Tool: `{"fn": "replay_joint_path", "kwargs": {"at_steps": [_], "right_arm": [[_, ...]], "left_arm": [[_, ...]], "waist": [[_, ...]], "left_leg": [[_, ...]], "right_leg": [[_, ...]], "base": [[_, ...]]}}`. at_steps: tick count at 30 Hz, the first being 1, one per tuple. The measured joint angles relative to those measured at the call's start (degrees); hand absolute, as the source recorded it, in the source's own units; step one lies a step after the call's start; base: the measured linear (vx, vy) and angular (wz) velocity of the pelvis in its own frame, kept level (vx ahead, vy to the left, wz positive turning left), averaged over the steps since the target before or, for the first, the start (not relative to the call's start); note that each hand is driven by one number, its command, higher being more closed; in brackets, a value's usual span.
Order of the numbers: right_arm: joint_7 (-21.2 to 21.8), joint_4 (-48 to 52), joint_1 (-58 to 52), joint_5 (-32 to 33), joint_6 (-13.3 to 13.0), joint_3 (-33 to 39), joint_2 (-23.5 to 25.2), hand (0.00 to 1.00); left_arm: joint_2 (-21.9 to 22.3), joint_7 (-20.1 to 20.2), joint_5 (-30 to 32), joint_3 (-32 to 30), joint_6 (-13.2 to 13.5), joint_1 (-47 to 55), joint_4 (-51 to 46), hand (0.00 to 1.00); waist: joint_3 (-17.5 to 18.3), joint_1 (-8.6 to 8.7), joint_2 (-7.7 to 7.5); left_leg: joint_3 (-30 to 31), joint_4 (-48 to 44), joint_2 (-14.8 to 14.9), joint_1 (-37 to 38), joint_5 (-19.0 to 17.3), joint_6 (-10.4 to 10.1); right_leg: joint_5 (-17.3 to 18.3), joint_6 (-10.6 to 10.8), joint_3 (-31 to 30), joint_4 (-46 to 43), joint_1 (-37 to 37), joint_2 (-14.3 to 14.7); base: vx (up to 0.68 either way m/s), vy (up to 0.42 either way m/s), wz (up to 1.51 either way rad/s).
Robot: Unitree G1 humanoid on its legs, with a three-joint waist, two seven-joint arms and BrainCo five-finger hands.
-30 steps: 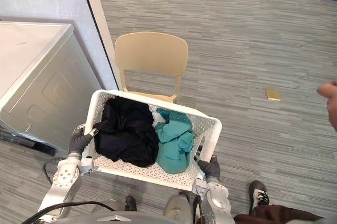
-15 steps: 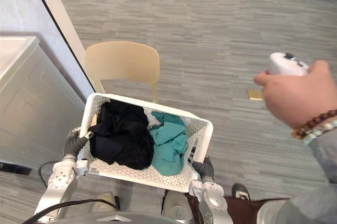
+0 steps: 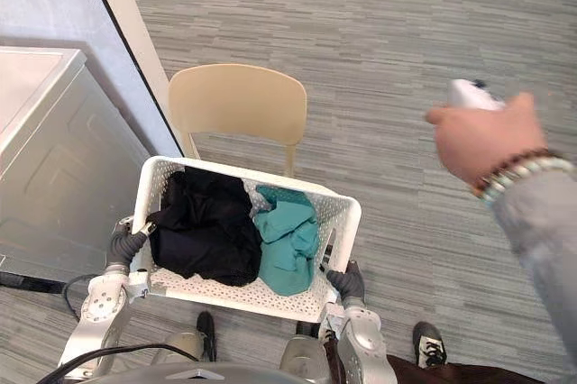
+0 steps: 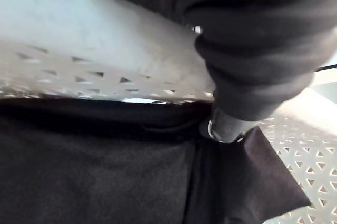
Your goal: Pick up the laundry basket with both hands and put the clothes into the washing machine.
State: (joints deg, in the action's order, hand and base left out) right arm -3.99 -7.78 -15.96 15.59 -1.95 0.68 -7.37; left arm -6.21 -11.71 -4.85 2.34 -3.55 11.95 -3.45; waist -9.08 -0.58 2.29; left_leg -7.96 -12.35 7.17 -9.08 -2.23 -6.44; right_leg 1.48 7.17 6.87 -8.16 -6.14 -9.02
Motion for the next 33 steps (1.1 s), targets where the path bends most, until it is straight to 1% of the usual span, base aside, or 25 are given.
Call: {"fn": "replay_joint_path", "kwargs": {"at_steps": [1,3,5,6,7,10,13,15,16,19,20,23,24,26,28,30,33], "right_arm": [[-0.18,-0.1,1.07,0.0,-0.01,-0.03,-0.01,1.0],[-0.4,-0.1,3.13,-0.09,-0.09,-0.03,-0.09,1.0],[-0.84,-0.29,5.91,-0.1,-0.11,-0.17,-0.26,1.0],[-1.63,-0.92,8.22,-0.1,-0.11,-0.54,-0.58,1.0],[-2.41,-2.39,11.15,-0.1,-0.11,-0.72,-0.64,1.0],[-4.11,-5.03,16.75,-0.08,-0.01,-0.78,-1.57,1.0],[-5.61,-6.78,21.0,0.57,0.15,-0.81,-2.57,1.0],[-6.56,-6.88,22.21,0.79,0.96,-0.82,-2.73,1.0],[-6.8,-7.25,22.74,1.52,0.97,-0.99,-2.96,1.0],[-7.8,-10.8,26.4,3.16,1.12,-1.8,-3.5,1.0],[-8.71,-11.89,29.28,3.32,1.2,-2.71,-4.19,1.0],[-9.32,-12.32,31.85,4.41,1.18,-2.85,-4.41,1.0],[-9.79,-14.08,34.33,4.71,1.12,-2.87,-4.47,1.0],[-10.13,-15.33,36.37,4.94,0.96,-3.0,-4.46,1.0],[-10.58,-18.59,40.23,5.69,0.66,-4.33,-4.37,1.0],[-11.02,-19.09,42.13,6.63,0.57,-5.39,-4.33,1.0],[-11.11,-21.49,44.4,6.81,-0.41,-5.68,-4.39,1.0]], "left_arm": [[-0.28,-0.43,0.0,0.02,0.0,-0.72,0.0,1.0],[-0.85,-0.81,0.0,-0.04,0.0,-2.83,0.0,1.0],[-2.33,-1.86,0.01,0.15,0.19,-5.88,0.38,1.0],[-3.33,-2.27,0.0,0.17,0.39,-9.01,1.78,1.0],[-4.25,-2.99,0.0,0.17,0.41,-12.62,3.8,1.0],[-5.47,-3.46,0.0,0.43,0.41,-20.71,9.57,1.0],[-5.76,-4.42,0.0,0.67,0.37,-26.83,13.5,1.0],[-6.18,-4.72,-0.04,1.1,0.28,-28.57,14.72,1.0],[-6.41,-5.15,-0.14,1.36,0.28,-29.76,15.68,1.0],[-7.95,-5.74,-0.29,2.21,0.25,-34.6,19.73,1.0],[-8.97,-6.49,-0.82,2.29,0.16,-38.13,22.03,1.0],[-9.75,-7.08,-1.35,2.22,0.15,-41.08,23.46,1.0],[-10.71,-7.5,-1.34,2.33,0.15,-43.76,25.18,1.0],[-11.33,-7.62,-1.34,2.3,0.16,-46.4,27.42,1.0],[-13.19,-7.63,-1.33,2.29,0.15,-49.31,29.81,1.0],[-14.38,-7.8,-1.47,1.65,0.15,-49.67,30.24,1.0],[-14.37,-7.97,-2.16,1.02,0.16,-49.82,31.52,1.0]], "waist": [[-0.06,0.01,-0.1],[-0.24,-0.03,-0.39],[-0.77,-0.1,-0.95],[-1.33,-0.36,-1.5],[-2.91,-0.4,-2.11],[-5.36,-0.26,-3.03],[-8.67,0.12,-3.39],[-10.28,0.18,-3.43],[-11.14,0.17,-3.44],[-11.95,0.07,-3.66],[-13.74,0.11,-3.74],[-15.25,0.13,-3.83],[-15.84,0.13,-4.03],[-15.91,-0.04,-4.16],[-16.22,0.01,-4.75],[-16.68,-0.17,-5.49],[-16.76,-0.67,-5.65]], "left_leg": [[-0.1,0.87,-0.28,-0.25,0.54,0.25],[-0.17,2.19,-0.43,-1.34,1.46,0.03],[-0.71,3.66,-0.39,-3.02,2.67,-0.04],[-1.26,4.66,-0.32,-4.08,3.58,-0.2],[-1.63,5.34,-0.32,-4.25,4.3,-0.15],[-1.85,5.52,-0.32,-6.71,5.28,-0.04],[-1.64,5.62,-0.38,-8.91,6.33,0.29],[-1.57,5.68,-0.33,-9.01,6.49,0.24],[-1.53,5.85,-0.32,-9.08,6.73,0.38],[-1.36,7.29,-0.3,-9.99,8.1,0.29],[-1.24,7.51,-0.23,-9.99,8.66,0.39],[-1.06,7.55,-0.16,-10.12,8.89,0.27],[-0.89,7.67,-0.14,-10.47,9.07,0.13],[-0.88,8.19,-0.14,-11.17,9.4,-0.04],[-1.09,9.53,-0.15,-11.89,10.69,0.06],[-1.52,9.55,0.13,-12.01,10.75,0.05],[-1.51,9.53,0.4,-12.06,10.76,0.06]], "right_leg": [[-0.77,-0.01,0.01,1.26,-0.12,0.0],[-2.1,-0.18,0.02,3.08,-1.24,0.12],[-3.79,-0.3,-0.27,4.9,-2.88,0.36],[-5.25,-0.31,-0.78,6.21,-4.05,0.58],[-6.46,-0.38,-1.48,7.55,-4.16,0.84],[-8.27,-0.5,-1.73,8.91,-6.25,0.92],[-9.3,-0.56,-1.84,9.19,-8.06,0.97],[-9.5,-0.61,-1.82,9.35,-8.11,1.06],[-9.53,-0.64,-1.8,9.34,-8.22,1.1],[-9.95,-0.93,-1.7,9.26,-9.77,1.32],[-10.14,-1.03,-1.67,9.05,-9.89,1.44],[-10.36,-1.13,-1.66,9.0,-10.04,1.55],[-10.46,-1.13,-1.64,8.97,-10.41,1.57],[-10.47,-1.14,-1.71,8.59,-11.55,1.58],[-10.89,-1.24,-1.85,8.54,-12.98,1.71],[-11.06,-1.31,-2.38,8.54,-13.47,1.98],[-11.07,-1.33,-2.46,8.51,-13.58,2.24]], "base": [[-0.02,0.035,-0.05],[-0.05,0.027,-0.06],[-0.08,0.014,-0.15],[-0.08,0.0,-0.2],[-0.06,-0.001,-0.2],[-0.09,0.004,-0.07],[-0.08,0.0,0.01],[-0.05,-0.012,0.02],[-0.05,-0.023,0.01],[-0.05,-0.028,0.02],[-0.06,-0.03,0.02],[-0.07,-0.021,0.02],[-0.09,-0.021,0.02],[-0.05,-0.016,-0.01],[-0.03,-0.019,-0.05],[-0.01,-0.025,-0.12],[0.0,-0.022,-0.04]]}}
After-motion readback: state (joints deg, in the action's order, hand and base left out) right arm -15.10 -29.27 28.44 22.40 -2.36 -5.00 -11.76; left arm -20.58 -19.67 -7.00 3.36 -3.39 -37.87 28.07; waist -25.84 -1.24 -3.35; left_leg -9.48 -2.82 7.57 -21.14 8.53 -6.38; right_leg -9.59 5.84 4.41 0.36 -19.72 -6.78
